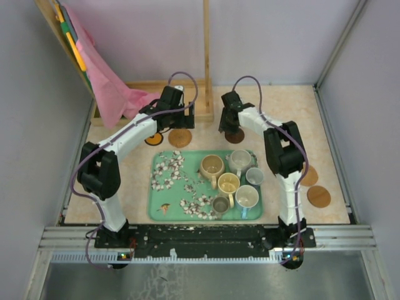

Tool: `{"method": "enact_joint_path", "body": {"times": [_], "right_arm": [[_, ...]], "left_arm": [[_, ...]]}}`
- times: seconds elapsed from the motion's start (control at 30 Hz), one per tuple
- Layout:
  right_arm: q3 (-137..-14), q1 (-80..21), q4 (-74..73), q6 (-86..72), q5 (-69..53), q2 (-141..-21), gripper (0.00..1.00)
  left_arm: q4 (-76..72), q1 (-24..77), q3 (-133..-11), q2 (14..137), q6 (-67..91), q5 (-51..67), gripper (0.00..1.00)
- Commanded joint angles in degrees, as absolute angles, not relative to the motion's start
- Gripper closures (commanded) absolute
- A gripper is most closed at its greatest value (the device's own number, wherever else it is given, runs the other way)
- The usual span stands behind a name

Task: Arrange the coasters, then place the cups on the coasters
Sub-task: Move the coaster to the center of the board.

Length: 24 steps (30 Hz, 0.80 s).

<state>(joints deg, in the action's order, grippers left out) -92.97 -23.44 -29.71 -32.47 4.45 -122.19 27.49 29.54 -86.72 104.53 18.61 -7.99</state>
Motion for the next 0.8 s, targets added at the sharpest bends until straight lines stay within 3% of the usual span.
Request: {"method": "enact_joint_path", "body": {"times": [0.0,0.77], "right_arm": [[-96.7,-26.8,-33.0,-34.3,0.9,-125.7,0.63],[-106.1,-30.0,-35.1,-35.2,-0.4,-130.5,0.63]], "left_arm": [[27.5,29.8,-86.1,101.7,19.0,-9.3,0.0],[25.9,27.1,-80.1,96.0,23.2,-14.4,0.0]]}}
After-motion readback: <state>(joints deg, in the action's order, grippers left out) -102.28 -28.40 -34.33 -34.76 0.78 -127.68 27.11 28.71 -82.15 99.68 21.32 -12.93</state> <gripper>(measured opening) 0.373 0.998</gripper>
